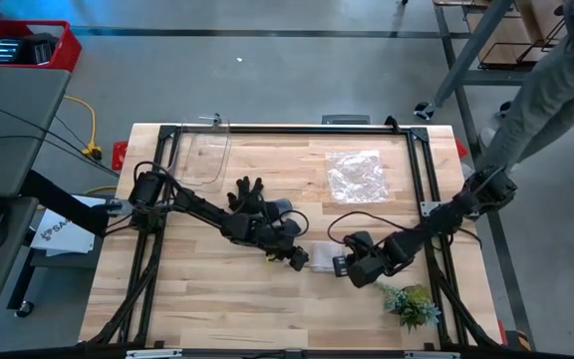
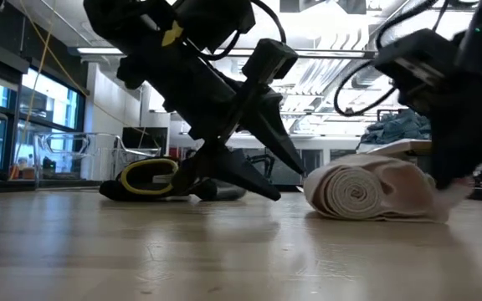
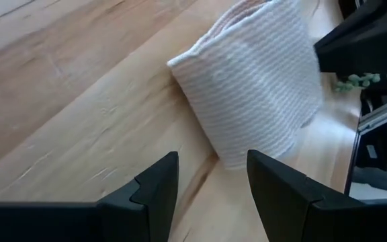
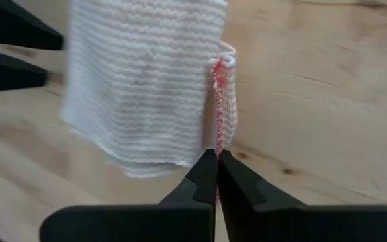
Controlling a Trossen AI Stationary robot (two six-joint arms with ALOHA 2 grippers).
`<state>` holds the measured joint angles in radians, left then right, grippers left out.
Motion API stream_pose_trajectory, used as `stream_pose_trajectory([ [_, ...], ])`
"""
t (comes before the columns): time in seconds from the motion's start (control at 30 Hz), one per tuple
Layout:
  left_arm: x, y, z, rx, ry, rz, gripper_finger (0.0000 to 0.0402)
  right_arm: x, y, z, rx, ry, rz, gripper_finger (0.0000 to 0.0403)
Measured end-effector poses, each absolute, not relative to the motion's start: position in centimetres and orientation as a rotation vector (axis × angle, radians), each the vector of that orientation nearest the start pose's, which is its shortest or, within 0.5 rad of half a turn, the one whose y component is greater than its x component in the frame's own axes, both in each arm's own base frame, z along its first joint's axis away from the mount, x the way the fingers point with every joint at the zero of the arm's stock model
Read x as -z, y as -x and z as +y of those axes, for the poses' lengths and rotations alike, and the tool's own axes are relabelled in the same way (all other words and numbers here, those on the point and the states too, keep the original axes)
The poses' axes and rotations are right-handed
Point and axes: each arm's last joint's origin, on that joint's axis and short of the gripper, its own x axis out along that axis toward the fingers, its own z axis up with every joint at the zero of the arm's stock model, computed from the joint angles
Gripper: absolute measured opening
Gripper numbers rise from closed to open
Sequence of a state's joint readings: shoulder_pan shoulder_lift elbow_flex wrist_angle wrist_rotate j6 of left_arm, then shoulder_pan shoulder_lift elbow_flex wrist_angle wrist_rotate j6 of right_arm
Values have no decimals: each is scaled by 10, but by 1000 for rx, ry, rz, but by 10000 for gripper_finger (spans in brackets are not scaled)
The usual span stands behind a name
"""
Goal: Roll bandage
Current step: Roll the white-brown bandage
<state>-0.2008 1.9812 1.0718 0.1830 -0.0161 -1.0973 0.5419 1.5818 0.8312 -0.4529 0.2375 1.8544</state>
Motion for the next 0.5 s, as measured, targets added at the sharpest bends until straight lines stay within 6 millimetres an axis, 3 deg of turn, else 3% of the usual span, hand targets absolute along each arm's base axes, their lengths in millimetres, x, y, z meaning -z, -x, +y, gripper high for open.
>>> stream_pose_trajectory([
  [0.5,-125,-387,-80,-222,968,748,172,-179,-257,122,836,-1111,947,0],
])
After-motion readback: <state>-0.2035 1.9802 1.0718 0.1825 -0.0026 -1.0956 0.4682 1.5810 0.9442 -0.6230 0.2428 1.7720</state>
